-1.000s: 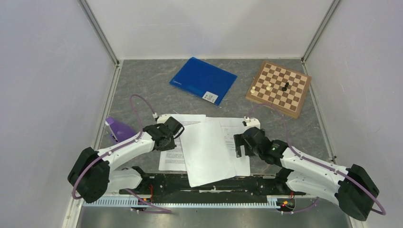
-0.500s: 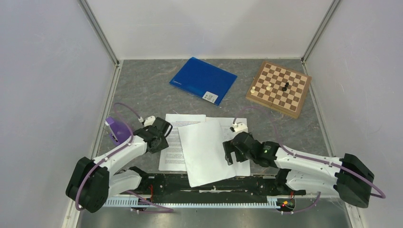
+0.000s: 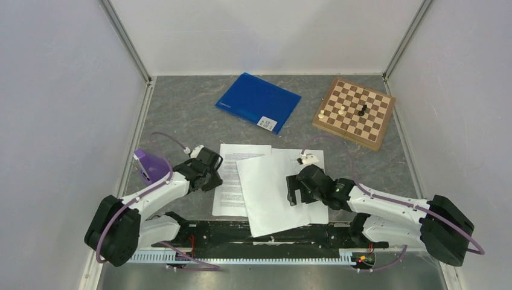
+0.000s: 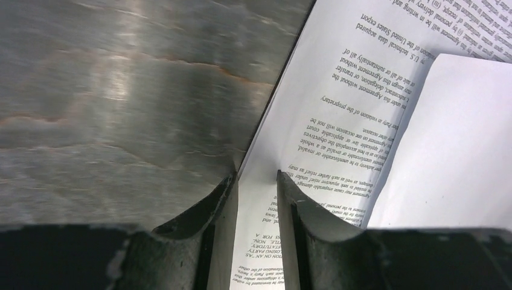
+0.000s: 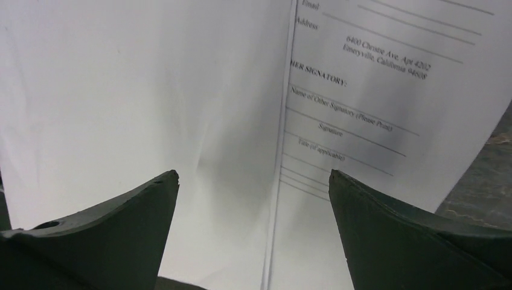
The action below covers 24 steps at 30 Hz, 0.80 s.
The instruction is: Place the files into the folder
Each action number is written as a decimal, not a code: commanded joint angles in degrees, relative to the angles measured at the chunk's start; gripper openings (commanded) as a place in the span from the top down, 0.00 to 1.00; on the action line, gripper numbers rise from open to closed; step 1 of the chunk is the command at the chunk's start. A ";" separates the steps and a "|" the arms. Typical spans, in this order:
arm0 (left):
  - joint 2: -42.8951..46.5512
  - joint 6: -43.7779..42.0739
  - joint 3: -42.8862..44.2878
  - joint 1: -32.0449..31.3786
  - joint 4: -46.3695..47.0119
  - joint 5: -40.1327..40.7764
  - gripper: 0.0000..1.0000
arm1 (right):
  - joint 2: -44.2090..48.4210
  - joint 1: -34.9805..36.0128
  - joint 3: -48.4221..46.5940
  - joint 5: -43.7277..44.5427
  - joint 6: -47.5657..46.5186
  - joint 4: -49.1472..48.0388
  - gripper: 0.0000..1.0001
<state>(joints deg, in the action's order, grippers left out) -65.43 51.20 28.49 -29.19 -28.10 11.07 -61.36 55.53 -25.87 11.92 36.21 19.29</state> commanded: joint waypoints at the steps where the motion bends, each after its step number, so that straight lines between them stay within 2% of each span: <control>1: -5.07 6.76 -0.82 -5.99 2.44 -5.63 0.63 | 1.71 -6.01 1.15 -2.00 -3.53 -1.62 0.02; 3: -6.60 9.45 -0.39 -9.57 3.19 -4.64 0.64 | 2.05 -8.94 1.67 -3.45 -4.91 -1.58 0.02; 6: -7.85 12.42 -0.22 -12.55 3.79 -3.85 0.65 | 3.24 -9.63 1.35 -4.00 -5.58 0.51 0.02; 11: -7.39 11.68 0.55 -12.91 1.67 -0.95 0.65 | 8.46 -9.61 4.09 -4.28 -3.83 5.68 0.02; 16: -7.17 10.15 1.99 -12.87 -0.18 0.40 0.65 | 13.50 -9.65 2.79 1.89 -2.64 14.33 0.02; 24: -7.10 9.86 2.15 -12.91 0.19 0.14 0.65 | 13.89 -9.10 6.97 -9.09 -1.37 14.27 0.02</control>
<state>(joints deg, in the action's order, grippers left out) -71.35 60.86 31.03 -41.87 -22.70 9.08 -48.82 45.91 -21.43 7.64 33.28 31.51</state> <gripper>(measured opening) 0.350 0.979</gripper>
